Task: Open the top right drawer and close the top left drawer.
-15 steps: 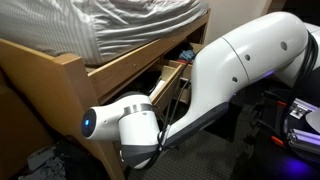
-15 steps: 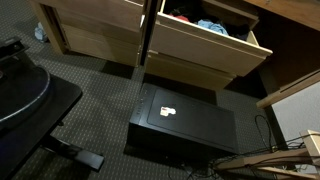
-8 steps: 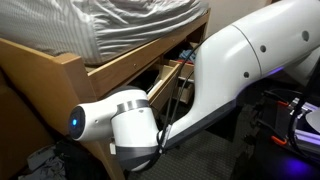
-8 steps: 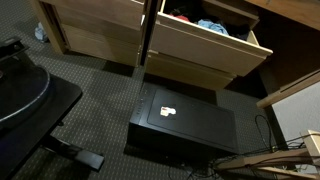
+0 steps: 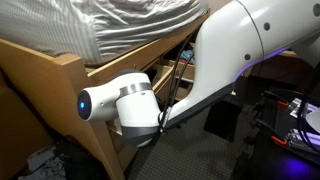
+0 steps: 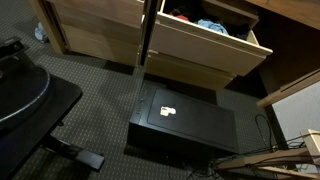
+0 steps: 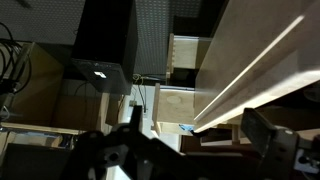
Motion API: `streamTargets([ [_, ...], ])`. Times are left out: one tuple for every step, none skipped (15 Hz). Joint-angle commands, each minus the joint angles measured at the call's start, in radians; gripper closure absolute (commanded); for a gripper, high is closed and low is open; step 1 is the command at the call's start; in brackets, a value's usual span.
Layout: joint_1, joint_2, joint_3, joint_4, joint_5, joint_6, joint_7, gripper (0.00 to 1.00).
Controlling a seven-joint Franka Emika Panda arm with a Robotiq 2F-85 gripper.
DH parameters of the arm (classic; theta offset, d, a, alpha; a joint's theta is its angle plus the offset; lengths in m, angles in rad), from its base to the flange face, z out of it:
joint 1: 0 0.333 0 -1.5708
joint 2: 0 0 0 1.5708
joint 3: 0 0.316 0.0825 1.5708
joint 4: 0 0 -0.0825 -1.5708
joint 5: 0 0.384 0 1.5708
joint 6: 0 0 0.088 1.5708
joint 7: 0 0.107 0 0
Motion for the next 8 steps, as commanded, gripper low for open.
streamTargets([
  [0.001,0.001,0.001,0.001,0.0,0.0,0.0,0.0],
  [0.004,0.001,0.002,0.002,0.0,0.0,0.0,0.0],
  [-0.004,0.001,0.017,-0.008,-0.006,0.064,-0.044,0.0],
  [-0.025,0.007,0.04,-0.011,-0.002,0.125,-0.108,0.0],
  [-0.042,0.036,0.05,0.011,0.006,0.158,-0.146,0.0],
  [-0.058,0.05,0.065,0.014,0.013,0.183,-0.194,0.0],
  [-0.072,0.057,0.078,0.01,0.019,0.189,-0.244,0.0],
  [-0.077,0.062,0.081,0.022,0.028,0.14,-0.258,0.0],
])
